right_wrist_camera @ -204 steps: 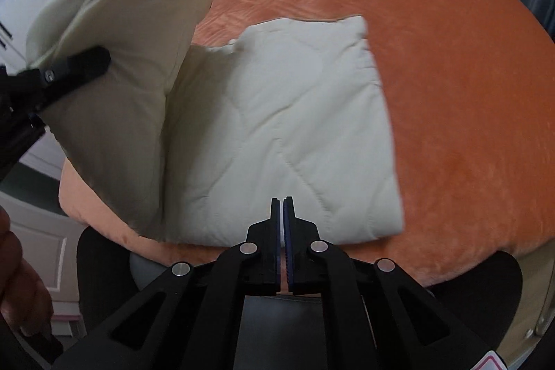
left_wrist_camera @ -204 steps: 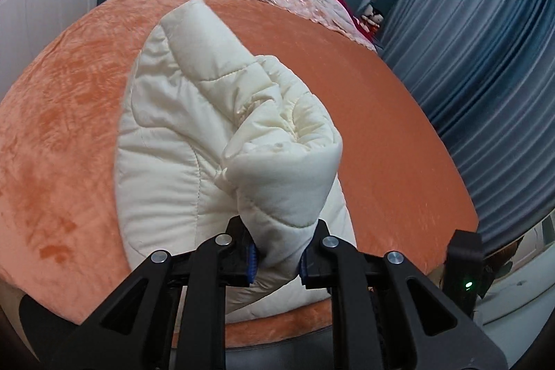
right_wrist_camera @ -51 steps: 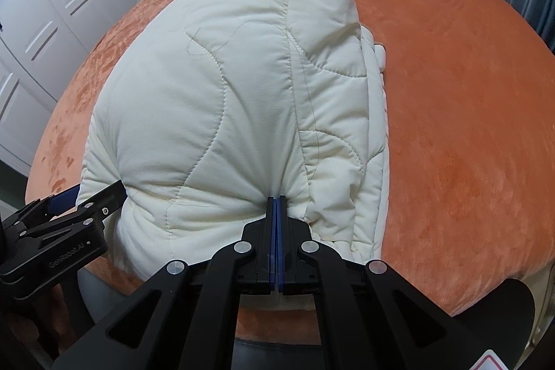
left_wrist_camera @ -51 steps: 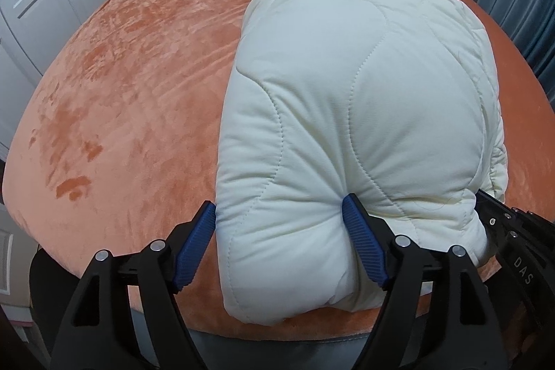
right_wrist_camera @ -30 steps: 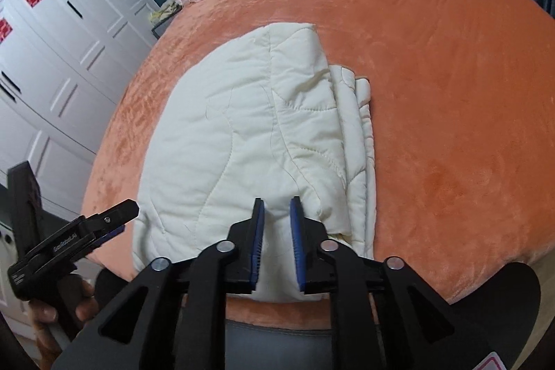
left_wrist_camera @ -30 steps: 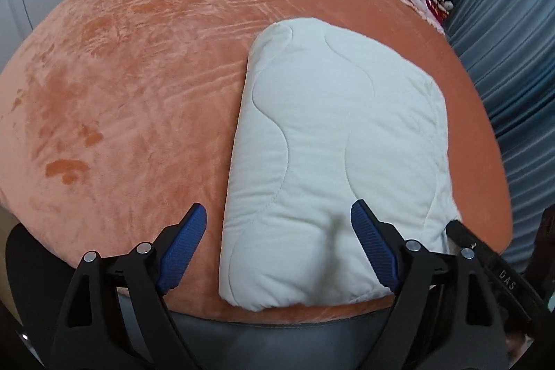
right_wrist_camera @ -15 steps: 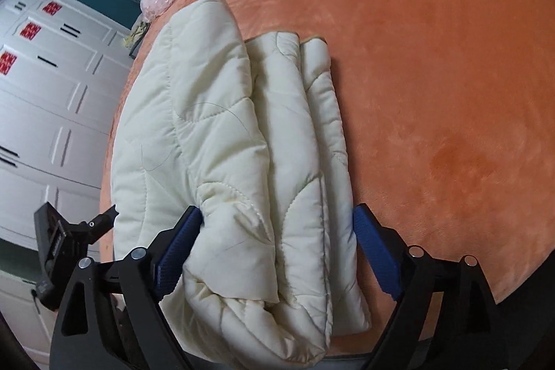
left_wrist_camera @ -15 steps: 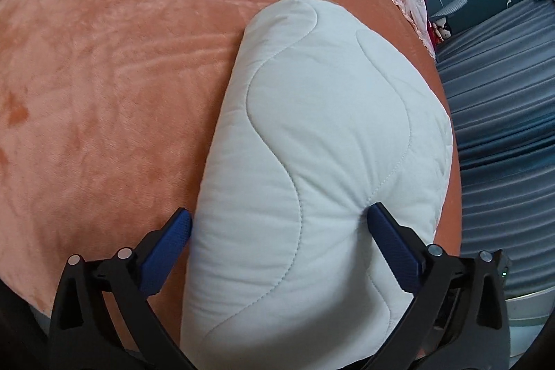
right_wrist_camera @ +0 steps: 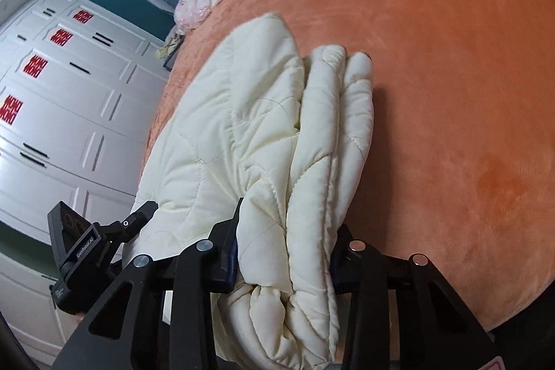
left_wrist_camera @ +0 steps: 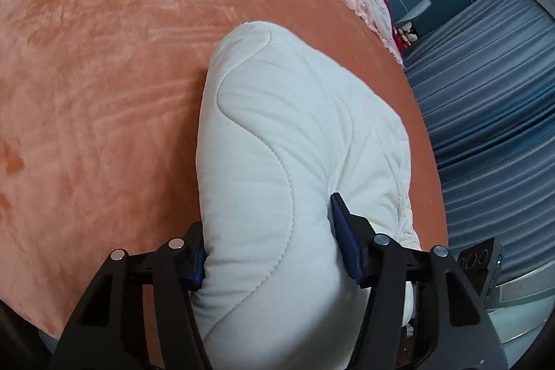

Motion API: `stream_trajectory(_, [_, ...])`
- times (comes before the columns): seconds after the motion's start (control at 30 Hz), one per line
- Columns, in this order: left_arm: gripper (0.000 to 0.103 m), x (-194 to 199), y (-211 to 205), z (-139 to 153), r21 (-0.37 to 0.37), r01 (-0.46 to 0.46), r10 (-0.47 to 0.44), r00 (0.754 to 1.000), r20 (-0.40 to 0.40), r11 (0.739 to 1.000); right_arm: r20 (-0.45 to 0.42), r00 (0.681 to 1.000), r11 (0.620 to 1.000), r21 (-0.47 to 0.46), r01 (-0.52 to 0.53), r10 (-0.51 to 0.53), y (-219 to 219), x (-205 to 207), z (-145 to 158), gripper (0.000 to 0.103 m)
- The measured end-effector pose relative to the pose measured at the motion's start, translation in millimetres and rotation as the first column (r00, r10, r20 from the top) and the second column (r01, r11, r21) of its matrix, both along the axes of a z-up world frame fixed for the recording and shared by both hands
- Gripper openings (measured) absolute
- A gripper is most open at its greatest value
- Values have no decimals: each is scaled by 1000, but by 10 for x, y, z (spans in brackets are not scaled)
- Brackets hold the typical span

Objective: Fold large clothes

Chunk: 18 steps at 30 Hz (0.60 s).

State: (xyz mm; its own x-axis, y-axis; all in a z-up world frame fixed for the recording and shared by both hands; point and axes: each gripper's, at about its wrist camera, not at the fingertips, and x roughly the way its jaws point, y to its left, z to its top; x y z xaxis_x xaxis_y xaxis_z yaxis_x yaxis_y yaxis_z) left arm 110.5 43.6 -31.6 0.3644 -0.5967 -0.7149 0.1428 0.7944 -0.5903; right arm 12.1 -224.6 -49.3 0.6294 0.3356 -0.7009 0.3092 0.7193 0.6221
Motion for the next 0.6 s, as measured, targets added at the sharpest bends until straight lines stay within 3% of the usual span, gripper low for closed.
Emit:
stream_trajectory(0.2, [55,309,252,650,-33,-16,23,976,218,999,187,975,964,-256,-66,117,419,521,730,35])
stream_trajectory(0.33, [55,688,381,980,2,-30,28,940,341,1000,247,954,946,-314,-85,168,603,993,927,34])
stream_trajectory(0.43, [55,988,465,937,60,-34,9,927,375,998,241,954,943,-319,-94,177,712,1354,840,35])
stream_trajectory(0.6, [55,1484,632,339,83,-41,16,960,280,996,140,975,940,-319,-122,174,888,1798,310,35])
